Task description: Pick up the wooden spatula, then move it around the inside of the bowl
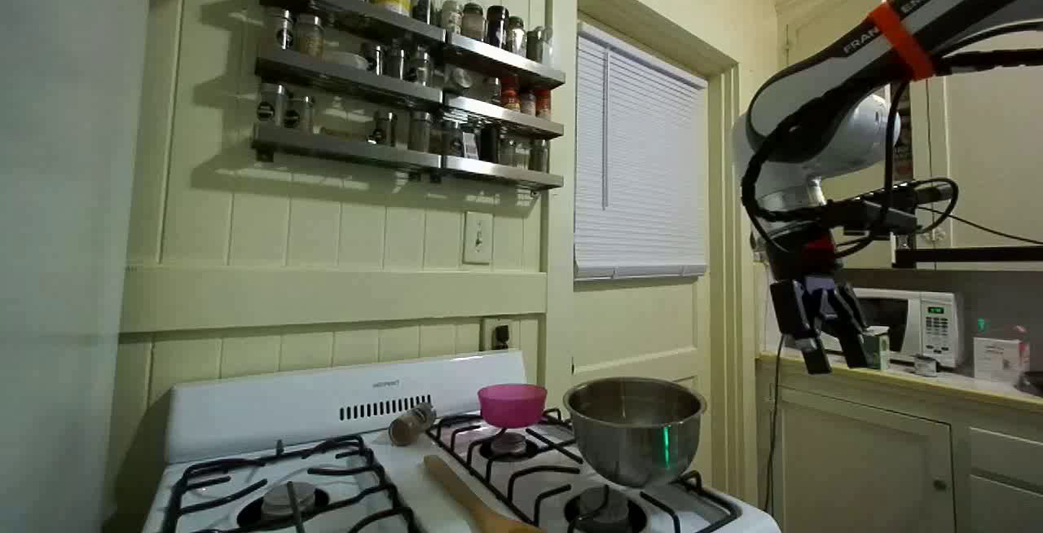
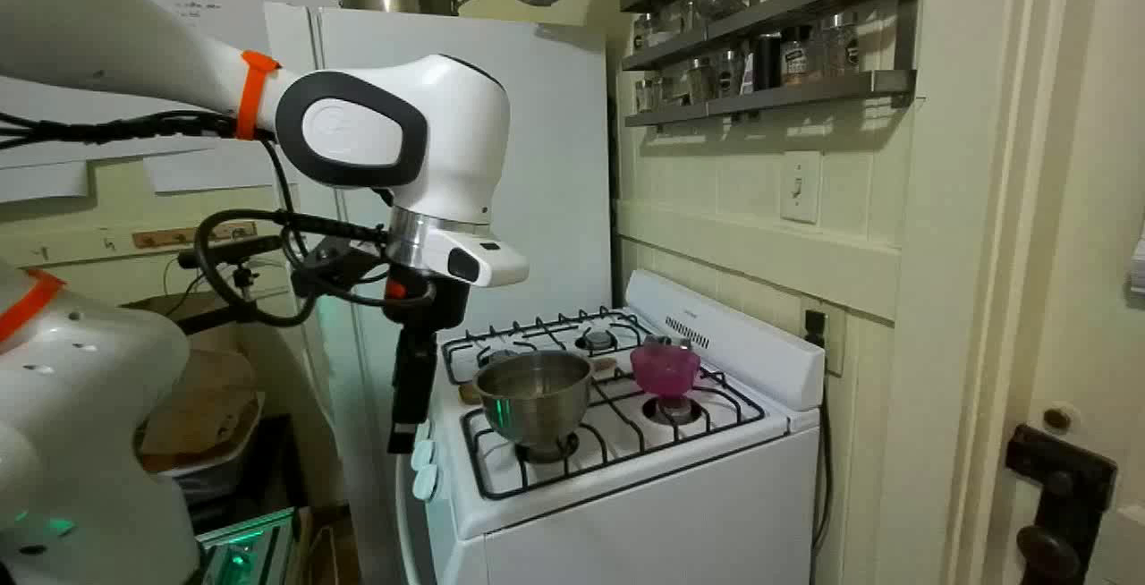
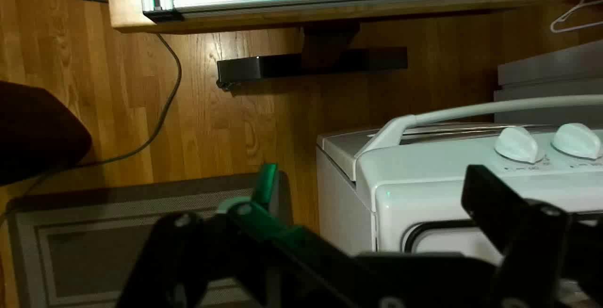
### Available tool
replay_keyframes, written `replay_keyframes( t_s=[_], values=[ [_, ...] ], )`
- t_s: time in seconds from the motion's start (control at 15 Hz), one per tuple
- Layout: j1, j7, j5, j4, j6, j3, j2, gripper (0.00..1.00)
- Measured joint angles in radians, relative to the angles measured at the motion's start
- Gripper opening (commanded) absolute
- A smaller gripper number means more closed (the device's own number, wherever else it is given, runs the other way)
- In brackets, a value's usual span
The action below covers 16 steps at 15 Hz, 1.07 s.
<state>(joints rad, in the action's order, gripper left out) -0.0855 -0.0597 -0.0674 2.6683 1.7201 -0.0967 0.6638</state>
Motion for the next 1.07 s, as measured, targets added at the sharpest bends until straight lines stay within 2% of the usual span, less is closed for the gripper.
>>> replay_keyframes(
  t_s=[0.53, 0.67, 0.93, 1.07],
  values=[
    [0.001, 0.000, 0.006, -0.001, 0.001, 0.002, -0.001, 1.00],
    [0.015, 0.010, 0.020, -0.012, 0.005, 0.022, -0.009, 1.00],
    [0.102, 0.108, 0.120, -0.083, 0.047, 0.141, -0.064, 1.00],
    [0.141, 0.195, 0.140, -0.150, 0.118, 0.214, -0.118, 1.00]
  ],
)
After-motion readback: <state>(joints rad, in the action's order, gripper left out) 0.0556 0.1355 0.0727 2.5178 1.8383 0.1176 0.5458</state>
